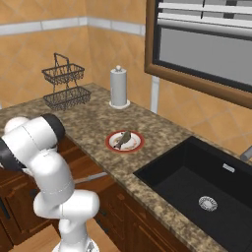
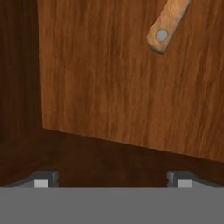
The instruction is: Pick up the knife from the drawer and place it on the cutting board. Then place the meat from the plate to the cutting board.
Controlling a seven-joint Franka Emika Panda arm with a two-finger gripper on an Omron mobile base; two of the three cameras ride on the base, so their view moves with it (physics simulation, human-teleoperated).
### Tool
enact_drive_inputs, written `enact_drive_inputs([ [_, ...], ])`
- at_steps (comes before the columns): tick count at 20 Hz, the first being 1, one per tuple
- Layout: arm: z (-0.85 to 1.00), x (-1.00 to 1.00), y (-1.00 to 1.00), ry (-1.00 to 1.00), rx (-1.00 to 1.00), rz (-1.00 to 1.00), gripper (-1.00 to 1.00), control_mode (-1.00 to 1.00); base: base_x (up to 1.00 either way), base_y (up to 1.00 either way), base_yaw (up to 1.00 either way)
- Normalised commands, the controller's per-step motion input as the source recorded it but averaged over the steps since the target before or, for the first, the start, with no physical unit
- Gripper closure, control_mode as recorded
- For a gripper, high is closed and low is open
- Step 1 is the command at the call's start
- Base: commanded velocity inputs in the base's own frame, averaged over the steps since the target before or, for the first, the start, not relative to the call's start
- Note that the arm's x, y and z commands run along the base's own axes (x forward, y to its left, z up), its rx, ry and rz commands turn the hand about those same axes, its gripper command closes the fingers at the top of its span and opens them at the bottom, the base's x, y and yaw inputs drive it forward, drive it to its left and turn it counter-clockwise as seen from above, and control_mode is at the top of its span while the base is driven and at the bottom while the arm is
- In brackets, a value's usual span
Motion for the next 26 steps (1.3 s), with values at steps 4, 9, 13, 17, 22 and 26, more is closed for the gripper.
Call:
enact_drive_inputs([
  [4, 0.03, 0.01, -0.02, 0.00, 0.00, -0.03, -1.00, -1.00, 0.00, 0.00, 0.00],
  [9, 0.18, 0.00, -0.20, -0.01, -0.11, 0.01, -1.00, -1.00, 0.00, 0.00, 0.00],
  [13, 0.46, 0.00, -0.19, -0.01, -0.14, 0.08, -1.00, -1.00, 0.00, 0.00, 0.00],
  [17, 0.25, 0.19, -0.17, 0.00, -0.01, 0.00, -1.00, -1.00, 0.00, 0.00, 0.00],
  [22, 0.07, 0.13, -0.33, 0.00, 0.00, 0.00, -1.00, -1.00, 0.00, 0.00, 0.00],
  [26, 0.00, 0.04, -0.40, 0.00, 0.00, 0.00, -1.00, -1.00, 0.00, 0.00, 0.00],
])
